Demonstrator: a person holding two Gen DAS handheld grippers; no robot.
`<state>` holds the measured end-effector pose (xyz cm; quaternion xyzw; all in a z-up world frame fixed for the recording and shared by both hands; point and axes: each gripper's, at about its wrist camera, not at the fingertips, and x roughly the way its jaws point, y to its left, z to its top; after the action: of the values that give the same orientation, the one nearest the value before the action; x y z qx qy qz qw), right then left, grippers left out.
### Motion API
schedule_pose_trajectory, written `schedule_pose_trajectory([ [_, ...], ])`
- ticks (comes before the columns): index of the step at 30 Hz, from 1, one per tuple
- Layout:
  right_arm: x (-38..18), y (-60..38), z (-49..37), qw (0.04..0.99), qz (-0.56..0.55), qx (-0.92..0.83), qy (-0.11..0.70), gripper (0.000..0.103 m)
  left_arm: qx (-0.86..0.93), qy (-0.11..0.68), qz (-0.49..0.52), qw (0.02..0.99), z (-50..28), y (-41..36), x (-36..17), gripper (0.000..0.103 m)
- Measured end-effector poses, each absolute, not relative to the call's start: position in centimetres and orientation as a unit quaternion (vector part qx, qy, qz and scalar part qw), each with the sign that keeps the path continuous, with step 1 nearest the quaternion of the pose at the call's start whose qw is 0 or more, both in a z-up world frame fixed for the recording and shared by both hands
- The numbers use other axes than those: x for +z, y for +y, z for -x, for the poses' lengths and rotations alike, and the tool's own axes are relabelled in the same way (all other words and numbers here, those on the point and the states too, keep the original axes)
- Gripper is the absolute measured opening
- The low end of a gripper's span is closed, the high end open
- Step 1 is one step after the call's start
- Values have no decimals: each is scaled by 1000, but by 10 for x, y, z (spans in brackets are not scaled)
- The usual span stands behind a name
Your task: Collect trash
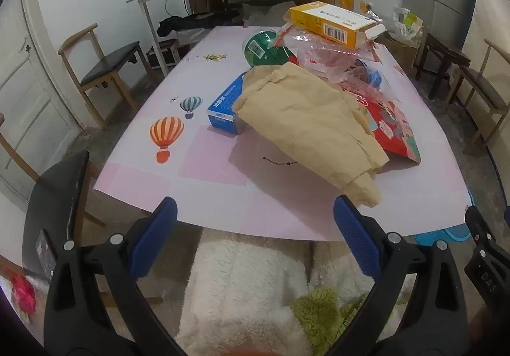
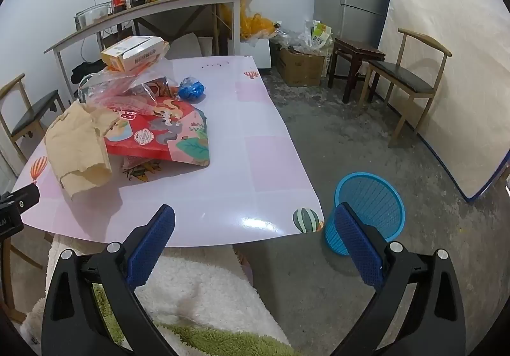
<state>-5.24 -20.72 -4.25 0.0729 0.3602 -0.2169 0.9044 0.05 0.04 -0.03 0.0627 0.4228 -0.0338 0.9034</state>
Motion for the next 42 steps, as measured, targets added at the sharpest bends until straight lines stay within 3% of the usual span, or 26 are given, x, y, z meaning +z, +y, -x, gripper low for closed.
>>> schedule_pose_trajectory([
  [42, -45, -208, 50, 906, -78, -214, 357, 98, -47, 428, -60, 900, 1, -1, -3, 95],
])
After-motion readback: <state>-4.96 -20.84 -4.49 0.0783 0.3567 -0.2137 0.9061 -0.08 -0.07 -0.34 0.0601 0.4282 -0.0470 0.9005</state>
